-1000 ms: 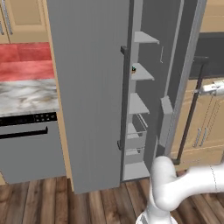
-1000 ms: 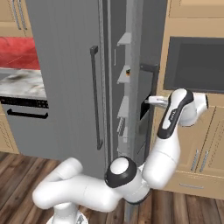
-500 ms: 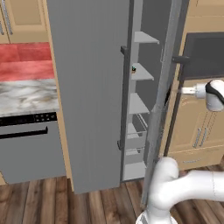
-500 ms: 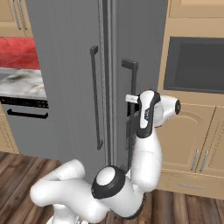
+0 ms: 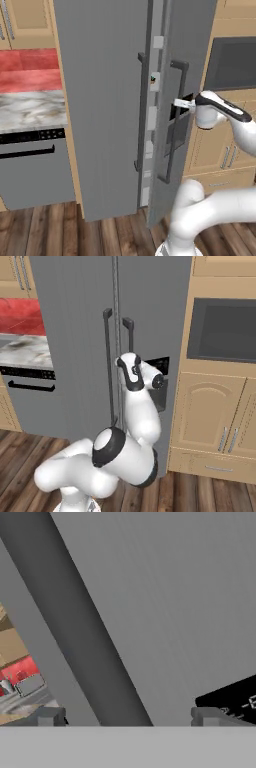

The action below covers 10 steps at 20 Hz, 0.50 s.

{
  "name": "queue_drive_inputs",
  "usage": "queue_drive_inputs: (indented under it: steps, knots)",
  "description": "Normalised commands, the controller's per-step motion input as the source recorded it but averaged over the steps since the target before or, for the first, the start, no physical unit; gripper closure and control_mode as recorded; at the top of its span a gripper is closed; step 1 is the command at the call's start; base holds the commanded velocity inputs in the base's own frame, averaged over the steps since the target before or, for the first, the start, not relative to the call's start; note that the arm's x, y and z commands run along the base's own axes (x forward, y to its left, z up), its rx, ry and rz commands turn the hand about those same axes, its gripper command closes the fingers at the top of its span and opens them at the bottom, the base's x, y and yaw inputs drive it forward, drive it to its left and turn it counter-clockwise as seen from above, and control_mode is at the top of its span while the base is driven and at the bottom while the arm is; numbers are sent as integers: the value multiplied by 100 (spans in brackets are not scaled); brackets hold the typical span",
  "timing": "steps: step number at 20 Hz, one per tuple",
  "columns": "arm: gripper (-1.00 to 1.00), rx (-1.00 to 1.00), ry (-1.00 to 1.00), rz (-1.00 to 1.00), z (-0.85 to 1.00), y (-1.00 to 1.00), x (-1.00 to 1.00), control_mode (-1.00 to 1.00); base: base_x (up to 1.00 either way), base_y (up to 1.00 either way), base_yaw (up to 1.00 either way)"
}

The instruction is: Pick up the frozen fish from the freezer, place it on any shelf in the fridge, and close the fridge and freezer doors when done.

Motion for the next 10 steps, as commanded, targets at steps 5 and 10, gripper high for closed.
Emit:
queue_drive_inputs:
  steps: [5,10]
  knots:
    - [-100,2,0,-5,18,22,47,-100,0,0,0]
    - [-100,23,0,-5,13,11,56,-100,0,0,0]
